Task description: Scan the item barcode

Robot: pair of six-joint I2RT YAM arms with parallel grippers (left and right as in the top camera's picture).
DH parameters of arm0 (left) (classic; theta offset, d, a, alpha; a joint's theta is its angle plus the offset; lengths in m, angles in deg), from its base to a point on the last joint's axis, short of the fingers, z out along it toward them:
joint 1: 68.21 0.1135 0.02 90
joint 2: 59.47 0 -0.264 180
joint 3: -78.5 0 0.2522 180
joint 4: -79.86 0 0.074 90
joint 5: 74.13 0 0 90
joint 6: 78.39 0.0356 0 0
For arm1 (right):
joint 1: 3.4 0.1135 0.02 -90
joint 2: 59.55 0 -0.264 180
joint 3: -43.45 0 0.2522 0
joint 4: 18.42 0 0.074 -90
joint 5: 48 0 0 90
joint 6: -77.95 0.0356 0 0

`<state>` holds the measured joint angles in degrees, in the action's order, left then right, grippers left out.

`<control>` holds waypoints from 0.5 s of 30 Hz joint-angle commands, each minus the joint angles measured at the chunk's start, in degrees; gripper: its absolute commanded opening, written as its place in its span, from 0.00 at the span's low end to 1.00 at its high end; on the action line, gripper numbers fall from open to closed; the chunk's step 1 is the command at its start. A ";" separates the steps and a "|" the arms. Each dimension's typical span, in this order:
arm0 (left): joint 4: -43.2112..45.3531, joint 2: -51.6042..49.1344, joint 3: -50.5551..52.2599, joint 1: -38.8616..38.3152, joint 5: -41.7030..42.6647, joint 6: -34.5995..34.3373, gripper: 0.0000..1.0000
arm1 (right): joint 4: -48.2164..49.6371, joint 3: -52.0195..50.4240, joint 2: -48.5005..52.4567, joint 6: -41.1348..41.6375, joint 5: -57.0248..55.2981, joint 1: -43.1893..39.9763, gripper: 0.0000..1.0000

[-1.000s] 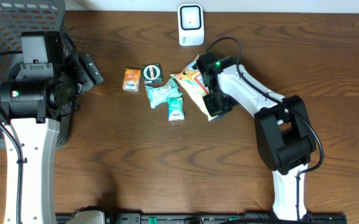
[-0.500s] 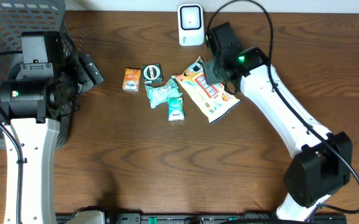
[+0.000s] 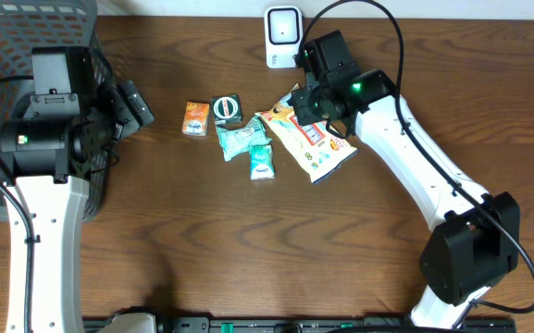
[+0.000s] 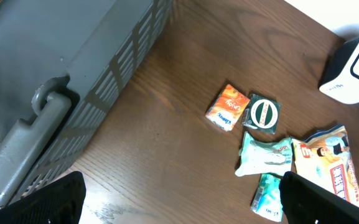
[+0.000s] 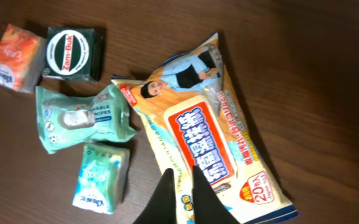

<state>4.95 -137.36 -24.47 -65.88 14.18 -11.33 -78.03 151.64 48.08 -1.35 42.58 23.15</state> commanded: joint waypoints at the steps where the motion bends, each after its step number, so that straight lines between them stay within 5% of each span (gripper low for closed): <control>1: -0.11 0.33 0.00 0.28 -0.31 -0.50 0.98 | 0.02 -0.07 0.61 0.42 1.51 0.55 0.01; 15: -0.11 0.33 0.00 0.28 -0.31 -0.50 0.98 | 13.88 -0.50 4.79 -4.11 -0.63 0.50 0.01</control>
<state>4.95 -137.36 -24.47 -65.88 14.20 -11.33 -64.48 151.60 49.83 -4.06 42.97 23.15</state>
